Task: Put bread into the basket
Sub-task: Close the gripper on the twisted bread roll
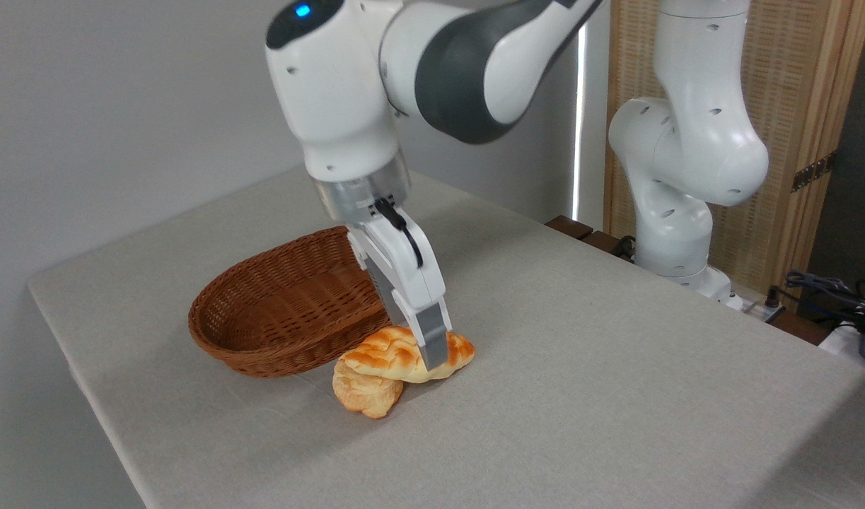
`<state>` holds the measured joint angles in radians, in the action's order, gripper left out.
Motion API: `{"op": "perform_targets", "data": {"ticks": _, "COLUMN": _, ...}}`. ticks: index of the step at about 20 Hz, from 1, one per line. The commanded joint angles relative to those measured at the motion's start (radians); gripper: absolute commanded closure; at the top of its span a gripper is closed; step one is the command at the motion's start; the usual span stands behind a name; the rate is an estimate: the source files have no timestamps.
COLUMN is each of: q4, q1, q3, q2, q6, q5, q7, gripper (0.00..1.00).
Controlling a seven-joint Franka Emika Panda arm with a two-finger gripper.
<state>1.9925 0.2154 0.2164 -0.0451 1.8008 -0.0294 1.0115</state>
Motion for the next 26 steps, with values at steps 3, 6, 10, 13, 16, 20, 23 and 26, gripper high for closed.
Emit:
{"op": "perform_targets", "data": {"ticks": 3, "q4": 0.037, "q1": 0.016, "q3": 0.0, "q2": -0.015, "q6": 0.034, "q5": -0.003, "q7": 0.025, "gripper": 0.0}}
{"op": "perform_targets", "data": {"ticks": 6, "q4": 0.035, "q1": 0.019, "q3": -0.002, "q2": -0.009, "q6": 0.035, "q5": -0.006, "q7": 0.025, "gripper": 0.0}}
{"op": "perform_targets", "data": {"ticks": 10, "q4": 0.029, "q1": 0.018, "q3": 0.0, "q2": -0.009, "q6": 0.034, "q5": -0.012, "q7": 0.025, "gripper": 0.0}}
{"op": "perform_targets", "data": {"ticks": 13, "q4": 0.026, "q1": 0.01, "q3": 0.006, "q2": -0.028, "q6": 0.02, "q5": -0.017, "q7": 0.027, "gripper": 0.0}}
{"op": "perform_targets", "data": {"ticks": 16, "q4": 0.026, "q1": 0.009, "q3": 0.008, "q2": -0.038, "q6": 0.017, "q5": -0.015, "q7": 0.025, "gripper": 0.0}}
{"op": "perform_targets", "data": {"ticks": 20, "q4": 0.026, "q1": 0.012, "q3": 0.005, "q2": -0.033, "q6": 0.025, "q5": -0.017, "q7": 0.024, "gripper": 0.0}}
{"op": "perform_targets", "data": {"ticks": 23, "q4": 0.028, "q1": 0.021, "q3": -0.008, "q2": -0.015, "q6": 0.032, "q5": -0.017, "q7": 0.024, "gripper": 0.0}}
{"op": "perform_targets", "data": {"ticks": 26, "q4": 0.028, "q1": 0.022, "q3": -0.02, "q2": 0.025, "q6": 0.038, "q5": -0.017, "q7": 0.025, "gripper": 0.0}}
